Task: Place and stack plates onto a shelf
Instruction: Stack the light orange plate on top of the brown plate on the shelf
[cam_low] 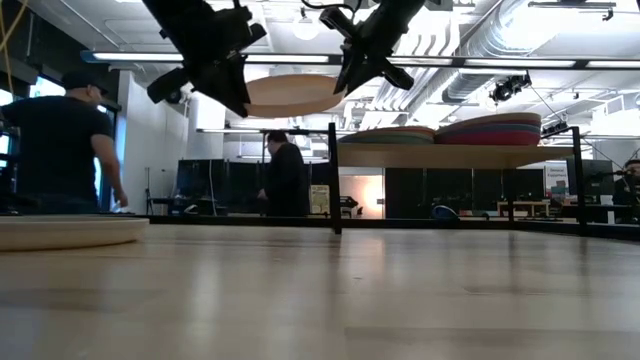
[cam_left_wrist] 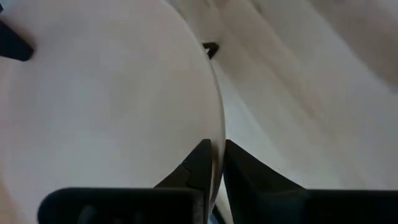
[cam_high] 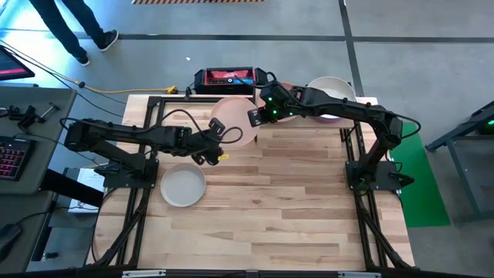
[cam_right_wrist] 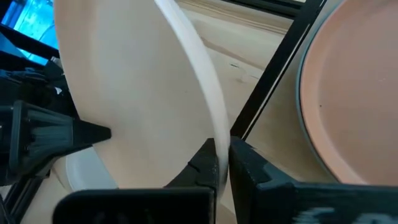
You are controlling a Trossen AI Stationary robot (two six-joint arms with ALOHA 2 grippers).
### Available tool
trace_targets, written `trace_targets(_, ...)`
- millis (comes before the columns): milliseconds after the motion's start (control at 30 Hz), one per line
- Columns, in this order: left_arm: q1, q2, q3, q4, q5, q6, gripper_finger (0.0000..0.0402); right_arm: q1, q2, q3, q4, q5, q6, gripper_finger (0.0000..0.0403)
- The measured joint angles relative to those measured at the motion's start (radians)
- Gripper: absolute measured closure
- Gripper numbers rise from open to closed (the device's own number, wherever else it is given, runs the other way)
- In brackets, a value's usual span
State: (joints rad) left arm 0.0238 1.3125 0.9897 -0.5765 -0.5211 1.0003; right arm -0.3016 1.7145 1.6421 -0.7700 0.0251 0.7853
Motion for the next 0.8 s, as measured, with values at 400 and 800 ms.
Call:
trace_targets(400, 0.001, -0.001, 0.000, 0.003, 0.013, -0.179, 0.0307, -0.031, 0.000, 0.000, 0.002, 0.008, 0.000, 0.0403)
trace_targets(800, 0.001, -0.019, 0.082, -0.002, -0.165, -0.269, 0.0280, -0.117, -0.062, 0.000, -0.030, -0.007, -0.039, 0.0403)
